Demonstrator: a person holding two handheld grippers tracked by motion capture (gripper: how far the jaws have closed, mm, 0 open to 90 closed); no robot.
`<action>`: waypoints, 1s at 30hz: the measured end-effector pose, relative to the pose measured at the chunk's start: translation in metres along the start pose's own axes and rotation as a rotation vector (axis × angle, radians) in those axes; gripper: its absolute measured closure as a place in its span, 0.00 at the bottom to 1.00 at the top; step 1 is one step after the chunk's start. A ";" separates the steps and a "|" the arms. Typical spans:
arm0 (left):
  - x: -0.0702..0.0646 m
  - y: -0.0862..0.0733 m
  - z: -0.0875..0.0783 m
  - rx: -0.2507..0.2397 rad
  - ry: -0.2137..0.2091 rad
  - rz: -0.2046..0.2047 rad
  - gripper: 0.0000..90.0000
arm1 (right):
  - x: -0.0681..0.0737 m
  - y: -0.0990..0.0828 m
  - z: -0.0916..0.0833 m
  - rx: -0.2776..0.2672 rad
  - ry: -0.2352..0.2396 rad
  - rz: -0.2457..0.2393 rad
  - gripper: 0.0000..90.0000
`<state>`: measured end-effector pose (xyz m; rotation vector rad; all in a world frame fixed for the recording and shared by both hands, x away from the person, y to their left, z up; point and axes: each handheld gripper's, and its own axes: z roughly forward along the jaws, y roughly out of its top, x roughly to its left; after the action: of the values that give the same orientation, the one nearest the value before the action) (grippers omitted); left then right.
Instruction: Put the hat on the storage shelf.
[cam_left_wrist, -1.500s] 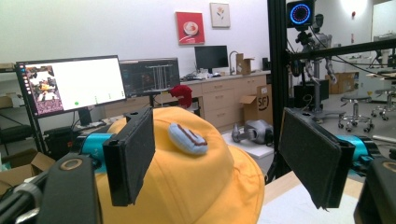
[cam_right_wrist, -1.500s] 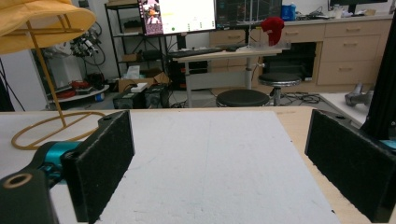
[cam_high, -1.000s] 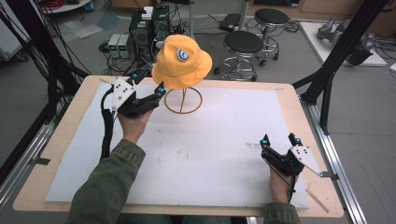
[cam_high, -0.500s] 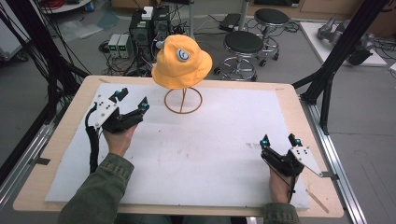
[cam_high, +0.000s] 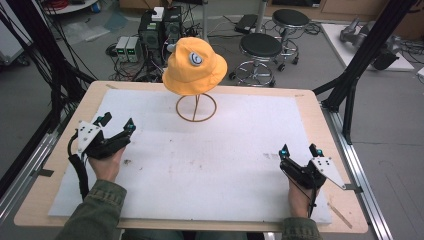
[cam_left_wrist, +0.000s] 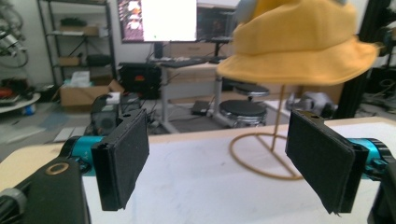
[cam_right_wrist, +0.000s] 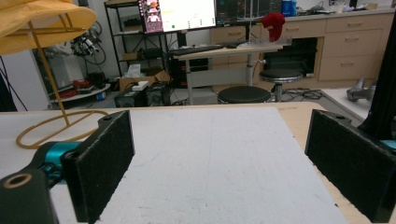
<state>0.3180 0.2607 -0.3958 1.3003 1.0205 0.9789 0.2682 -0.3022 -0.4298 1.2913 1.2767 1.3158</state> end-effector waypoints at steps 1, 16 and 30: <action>0.002 -0.002 -0.002 0.009 0.014 0.006 0.24 | 0.000 0.000 0.000 0.003 0.000 -0.002 0.08; 0.029 -0.031 -0.036 0.123 0.111 -0.056 0.24 | 0.005 0.000 -0.009 0.015 0.014 0.000 0.08; 0.035 -0.040 -0.047 0.154 0.128 -0.061 0.25 | -0.002 0.000 -0.006 0.036 0.027 -0.007 0.08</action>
<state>0.2820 0.3056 -0.4372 1.3375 1.2473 0.9620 0.2624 -0.3046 -0.4299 1.2967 1.3273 1.3146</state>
